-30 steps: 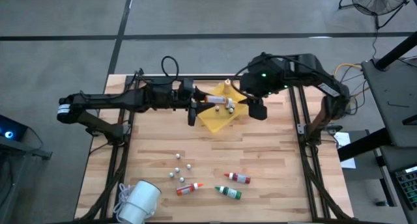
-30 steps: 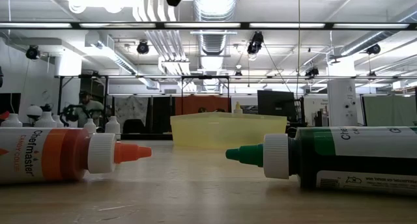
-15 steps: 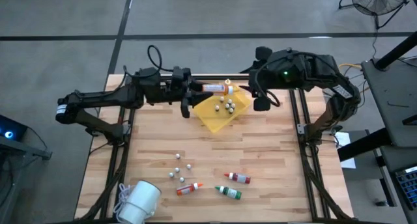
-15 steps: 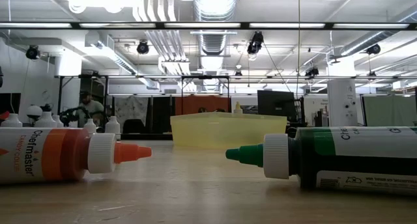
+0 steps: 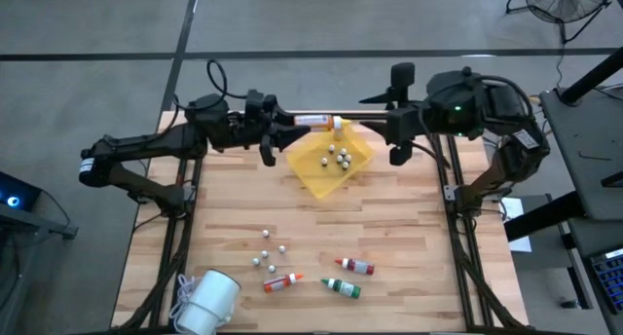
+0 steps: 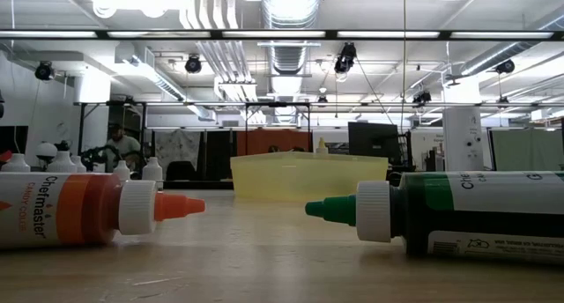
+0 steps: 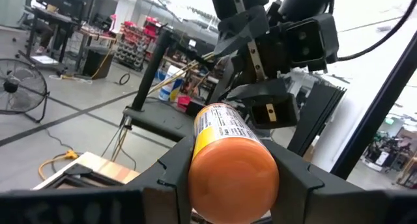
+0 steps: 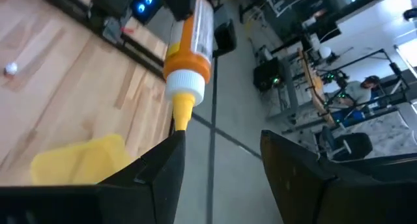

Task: Pick & Place food coloring
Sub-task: Put the large yellow food coloring bottle into the yellow bin

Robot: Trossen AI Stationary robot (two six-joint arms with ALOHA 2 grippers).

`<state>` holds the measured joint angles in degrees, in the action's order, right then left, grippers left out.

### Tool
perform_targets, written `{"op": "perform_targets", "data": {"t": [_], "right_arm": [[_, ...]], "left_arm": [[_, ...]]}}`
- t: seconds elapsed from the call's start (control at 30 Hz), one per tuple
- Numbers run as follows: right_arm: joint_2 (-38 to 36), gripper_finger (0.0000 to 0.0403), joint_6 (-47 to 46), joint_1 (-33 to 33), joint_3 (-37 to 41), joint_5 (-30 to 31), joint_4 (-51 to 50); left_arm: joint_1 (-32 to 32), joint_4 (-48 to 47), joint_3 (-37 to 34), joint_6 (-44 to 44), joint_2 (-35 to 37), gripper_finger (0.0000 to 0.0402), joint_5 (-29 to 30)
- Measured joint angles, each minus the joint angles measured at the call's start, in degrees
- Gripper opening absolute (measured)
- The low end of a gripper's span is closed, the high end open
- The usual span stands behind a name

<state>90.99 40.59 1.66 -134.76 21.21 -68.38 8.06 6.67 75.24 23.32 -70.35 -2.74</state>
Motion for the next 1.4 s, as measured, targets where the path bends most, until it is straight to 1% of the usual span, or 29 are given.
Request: {"op": "perform_targets", "data": {"t": [0.27, 0.57, 0.67, 0.8, 0.97, 1.4], "right_arm": [[-1.8, 0.0175, -1.3, 1.2, 0.0, 0.0, 2.5], [-2.5, 0.0158, 1.7, 1.5, 0.0, -0.3, 10.5], [-2.5, 0.0154, 1.9, 1.5, 0.0, -1.5, 12.9], [-2.1, 0.0155, 1.8, 1.5, 0.0, -4.8, 13.3], [-1.4, 0.0177, 4.4, 1.9, 0.0, -5.0, 12.9], [1.5, 0.0277, 9.6, 1.8, 0.1, -4.7, 14.2]], "left_arm": [[0.1, 4.5, 0.0, 2.6, 0.2, 0.0122, -0.5], [0.1, 9.6, 0.0, 6.8, 0.1, 0.0122, -1.7], [0.1, 11.3, 0.0, 7.9, 0.2, 0.0122, -2.7], [0.1, 12.3, 0.0, 8.9, 0.2, 0.0122, -2.8], [0.4, 12.8, 0.0, 11.1, 0.2, 0.0122, -2.9], [0.7, 13.4, 0.0, 14.7, 0.2, 0.0122, -5.6]]}}
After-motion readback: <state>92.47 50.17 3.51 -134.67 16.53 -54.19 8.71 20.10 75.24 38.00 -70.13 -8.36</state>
